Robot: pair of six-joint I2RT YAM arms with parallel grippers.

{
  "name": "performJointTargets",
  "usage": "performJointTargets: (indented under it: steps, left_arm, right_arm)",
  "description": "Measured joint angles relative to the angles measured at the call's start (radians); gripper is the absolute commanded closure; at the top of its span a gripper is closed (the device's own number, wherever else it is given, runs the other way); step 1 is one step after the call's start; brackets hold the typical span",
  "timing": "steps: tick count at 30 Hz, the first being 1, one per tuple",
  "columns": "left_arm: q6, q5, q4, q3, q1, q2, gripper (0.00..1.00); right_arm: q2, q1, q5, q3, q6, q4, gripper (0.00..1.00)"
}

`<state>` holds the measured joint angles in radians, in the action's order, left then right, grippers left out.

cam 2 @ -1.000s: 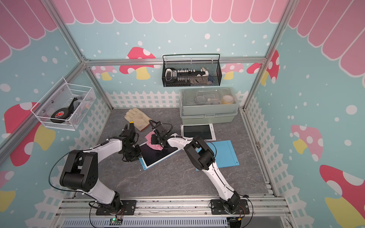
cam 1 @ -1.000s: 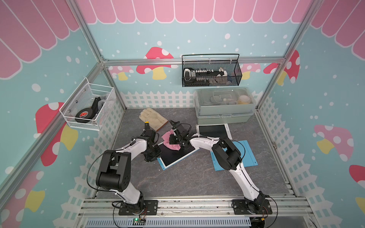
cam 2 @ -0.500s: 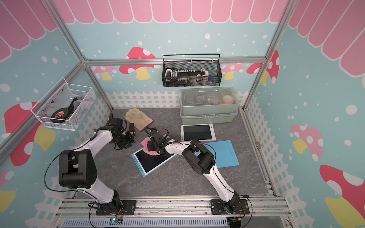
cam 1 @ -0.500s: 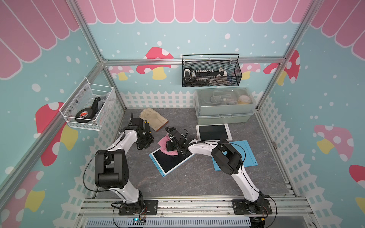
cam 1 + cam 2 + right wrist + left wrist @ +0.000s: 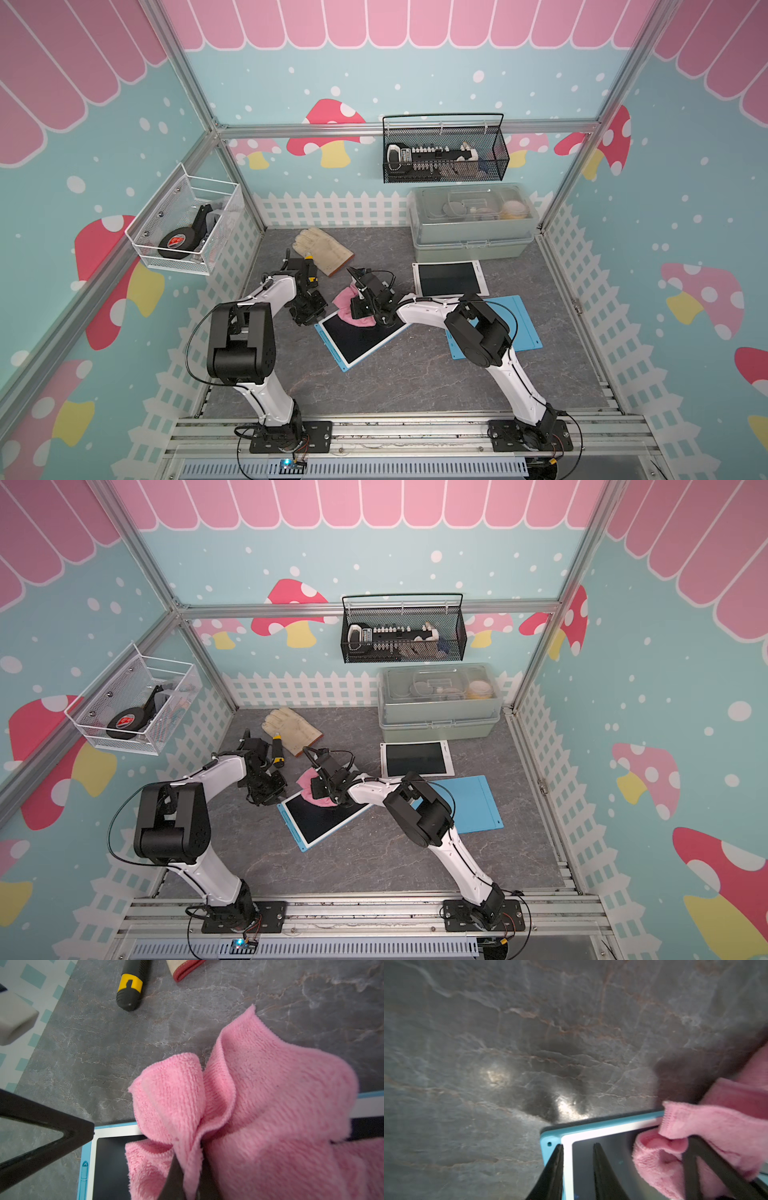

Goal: Wipe the drawing tablet
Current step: Wipe the dirt from the drawing tablet.

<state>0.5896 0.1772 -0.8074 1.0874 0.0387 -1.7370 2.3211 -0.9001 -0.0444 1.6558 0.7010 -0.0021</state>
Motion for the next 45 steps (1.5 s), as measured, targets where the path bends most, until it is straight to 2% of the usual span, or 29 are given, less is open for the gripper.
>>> performJointTargets:
  steps: [16, 27, 30, 34, 37, 45]
  left_arm:
    - [-0.003, -0.031, 0.012, -0.052, 0.000, 0.002, 0.79]
    - [0.012, -0.027, 0.054, -0.089, 0.001, 0.029, 0.81]
    - [0.012, -0.027, 0.054, -0.089, 0.001, 0.029, 0.80]
    - [0.012, -0.027, 0.054, -0.089, 0.001, 0.029, 0.80]
    - [0.012, -0.027, 0.053, -0.089, 0.001, 0.029, 0.81]
    - [0.011, -0.027, 0.053, -0.088, 0.001, 0.029, 0.81]
  right_arm:
    - [-0.011, -0.014, -0.006, -0.019, -0.037, 0.002, 1.00]
    - [-0.100, -0.213, 0.010, -0.170, -0.031, 0.050, 1.00]
    - [-0.146, -0.195, 0.006, -0.246, -0.017, 0.075, 1.00]
    - [-0.230, -0.100, 0.018, -0.360, -0.013, 0.078, 1.00]
    - [-0.239, -0.066, 0.029, -0.367, -0.016, 0.073, 1.00]
    - [-0.190, -0.252, -0.008, -0.299, 0.011, 0.082, 1.00]
